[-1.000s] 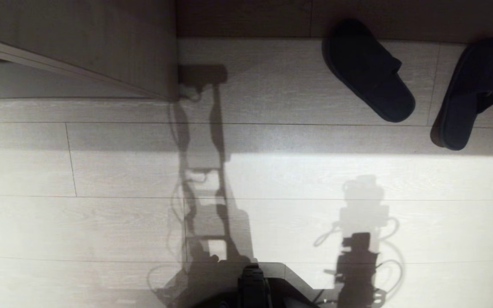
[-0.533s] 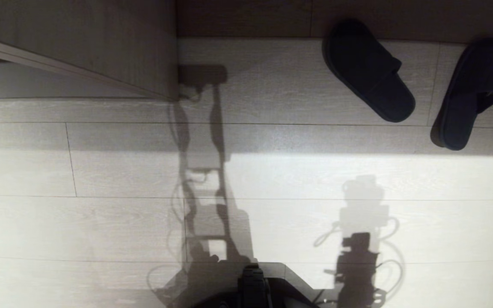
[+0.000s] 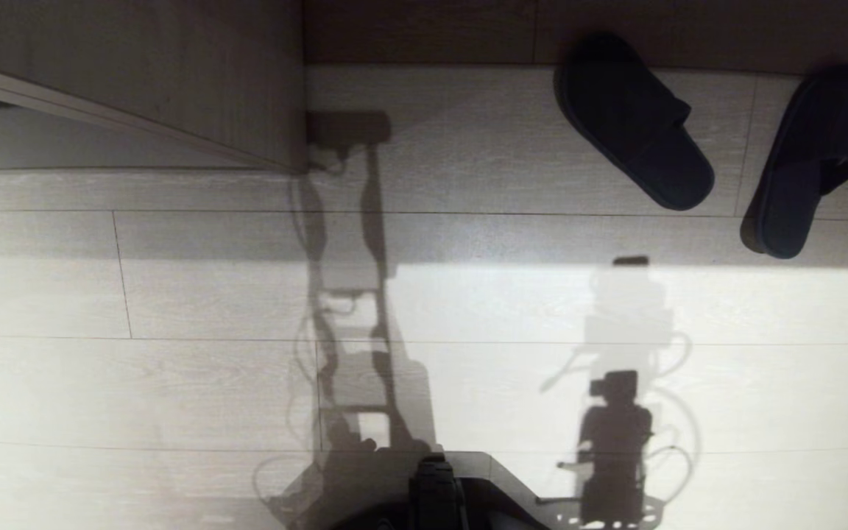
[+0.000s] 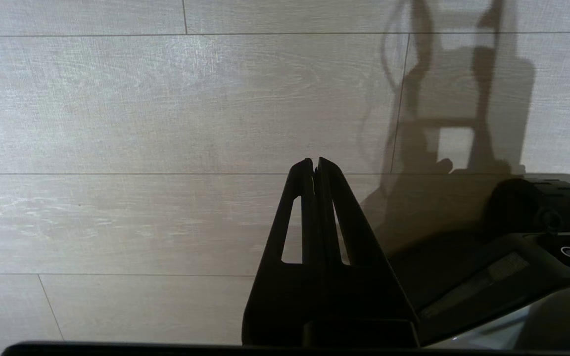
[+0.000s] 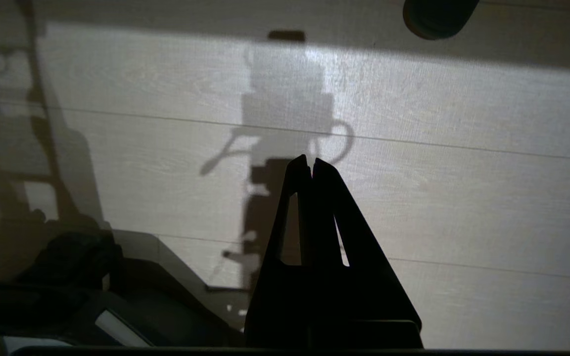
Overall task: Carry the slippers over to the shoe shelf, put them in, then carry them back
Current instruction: Pick up the slippers on the floor
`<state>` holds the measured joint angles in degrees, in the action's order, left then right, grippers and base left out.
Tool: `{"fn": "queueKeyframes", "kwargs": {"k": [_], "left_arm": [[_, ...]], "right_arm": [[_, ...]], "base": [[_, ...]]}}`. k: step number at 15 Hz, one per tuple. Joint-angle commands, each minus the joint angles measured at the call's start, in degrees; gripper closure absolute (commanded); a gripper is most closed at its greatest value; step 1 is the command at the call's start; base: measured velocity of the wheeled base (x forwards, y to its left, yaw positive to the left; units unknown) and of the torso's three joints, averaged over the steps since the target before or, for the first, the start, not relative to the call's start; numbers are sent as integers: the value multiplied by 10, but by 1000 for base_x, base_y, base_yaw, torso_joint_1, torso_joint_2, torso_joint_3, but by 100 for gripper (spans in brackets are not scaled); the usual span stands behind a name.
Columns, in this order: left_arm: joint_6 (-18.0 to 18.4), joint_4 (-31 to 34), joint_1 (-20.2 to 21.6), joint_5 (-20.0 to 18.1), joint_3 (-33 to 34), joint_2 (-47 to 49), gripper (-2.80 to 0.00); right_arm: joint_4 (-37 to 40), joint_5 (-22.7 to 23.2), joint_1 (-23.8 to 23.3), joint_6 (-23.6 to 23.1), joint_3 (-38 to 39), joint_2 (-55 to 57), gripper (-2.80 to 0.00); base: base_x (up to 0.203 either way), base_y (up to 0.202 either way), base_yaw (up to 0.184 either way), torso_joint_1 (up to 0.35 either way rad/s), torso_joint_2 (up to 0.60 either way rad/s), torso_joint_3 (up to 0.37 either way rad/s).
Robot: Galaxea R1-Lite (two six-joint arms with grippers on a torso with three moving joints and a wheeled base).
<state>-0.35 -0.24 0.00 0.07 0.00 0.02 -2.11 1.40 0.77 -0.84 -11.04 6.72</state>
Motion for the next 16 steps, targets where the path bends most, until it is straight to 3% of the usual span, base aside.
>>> {"fn": "queueKeyframes", "kwargs": {"k": [1, 9, 13, 16], "left_arm": [[0, 0, 0, 0, 0, 0, 0], [0, 0, 0, 0, 0, 0, 0], [0, 0, 0, 0, 0, 0, 0], [0, 0, 0, 0, 0, 0, 0]], "right_arm": [[-26, 0, 0, -2, -20, 86, 0], [-235, -25, -26, -15, -21, 472, 0], [-310, -35, -56, 82, -25, 613, 0], [-330, -44, -87, 199, -56, 683, 0]], "base": [[0, 0, 0, 0, 0, 0], [0, 0, 0, 0, 0, 0], [0, 0, 0, 0, 0, 0], [0, 0, 0, 0, 0, 0]]}}
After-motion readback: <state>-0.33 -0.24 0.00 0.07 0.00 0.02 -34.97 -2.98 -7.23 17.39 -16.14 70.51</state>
